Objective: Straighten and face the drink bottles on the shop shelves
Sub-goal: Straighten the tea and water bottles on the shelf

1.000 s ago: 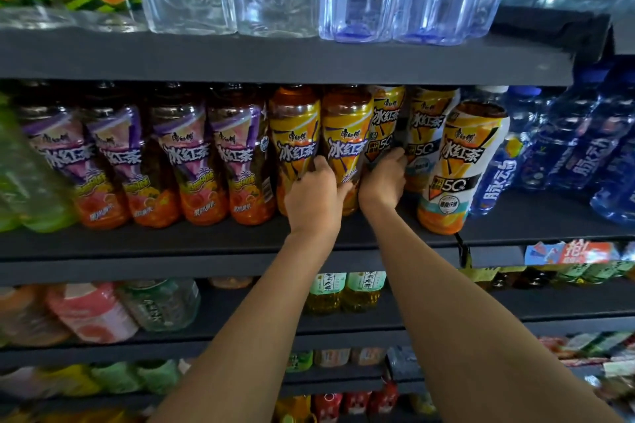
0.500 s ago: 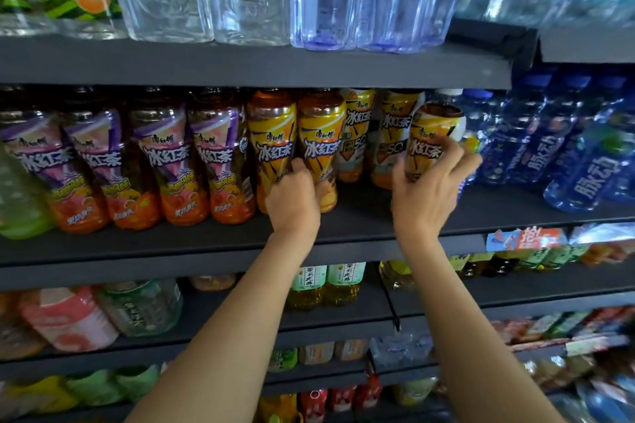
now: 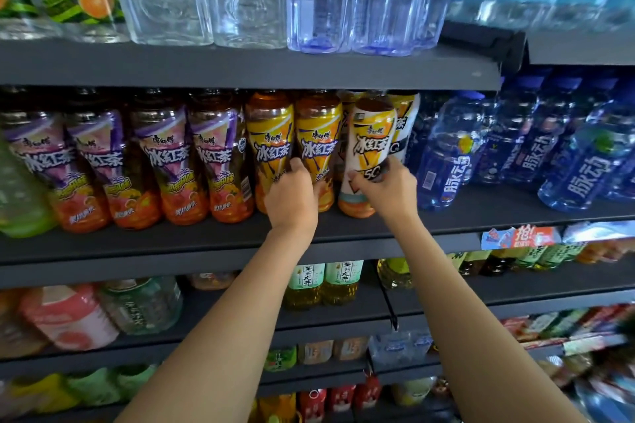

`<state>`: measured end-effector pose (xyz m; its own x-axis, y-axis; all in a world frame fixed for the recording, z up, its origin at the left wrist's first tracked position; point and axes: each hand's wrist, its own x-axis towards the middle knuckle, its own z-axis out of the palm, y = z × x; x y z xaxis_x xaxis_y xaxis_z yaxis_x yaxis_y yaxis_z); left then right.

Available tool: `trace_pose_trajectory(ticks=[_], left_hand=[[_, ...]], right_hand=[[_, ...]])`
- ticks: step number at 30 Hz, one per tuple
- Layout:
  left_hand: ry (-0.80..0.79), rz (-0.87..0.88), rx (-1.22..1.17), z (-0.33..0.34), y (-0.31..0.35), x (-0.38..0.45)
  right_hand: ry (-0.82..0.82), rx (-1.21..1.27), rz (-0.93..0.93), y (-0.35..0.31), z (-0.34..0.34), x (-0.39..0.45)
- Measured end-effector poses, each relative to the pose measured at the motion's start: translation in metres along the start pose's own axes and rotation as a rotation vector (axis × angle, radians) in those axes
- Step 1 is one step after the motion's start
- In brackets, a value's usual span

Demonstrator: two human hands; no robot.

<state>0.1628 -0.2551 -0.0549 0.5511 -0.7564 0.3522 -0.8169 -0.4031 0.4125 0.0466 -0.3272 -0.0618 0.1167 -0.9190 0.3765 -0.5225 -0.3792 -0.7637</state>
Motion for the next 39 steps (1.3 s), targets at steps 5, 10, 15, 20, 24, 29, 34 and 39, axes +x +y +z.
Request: trace_pose_trajectory(ticks=[5, 10, 15, 20, 24, 29, 34, 39], left_hand=[[0.223, 0.09, -0.193, 0.008, 0.002, -0.028], [0.195, 0.284, -0.369, 0.035, 0.029, -0.048], [0.027, 0.121, -0.262, 0.047, 0.05, -0.024], [0.072, -0.102, -0.254, 0.06, 0.071, -0.018], [0.109, -0.246, -0.292, 0.074, 0.082, -0.013], [0.153, -0.19, -0.224, 0.08, 0.076, -0.004], [0.114, -0.155, -0.19, 0.076, 0.073, -0.006], [0.071, -0.125, -0.171, 0.072, 0.071, -0.006]], right_hand=[[-0.118, 0.092, -0.003, 0.0, -0.001, 0.011], [-0.176, 0.063, -0.074, 0.008, -0.004, 0.019], [0.134, 0.008, -0.05, 0.017, -0.024, 0.022], [0.021, -0.183, 0.07, 0.009, -0.017, 0.042], [-0.004, -0.223, 0.177, 0.009, -0.006, 0.055], [-0.002, -0.21, 0.131, 0.014, -0.007, 0.058], [-0.123, -0.153, 0.056, 0.026, -0.028, 0.055], [-0.201, -0.145, 0.043, 0.03, -0.048, 0.049]])
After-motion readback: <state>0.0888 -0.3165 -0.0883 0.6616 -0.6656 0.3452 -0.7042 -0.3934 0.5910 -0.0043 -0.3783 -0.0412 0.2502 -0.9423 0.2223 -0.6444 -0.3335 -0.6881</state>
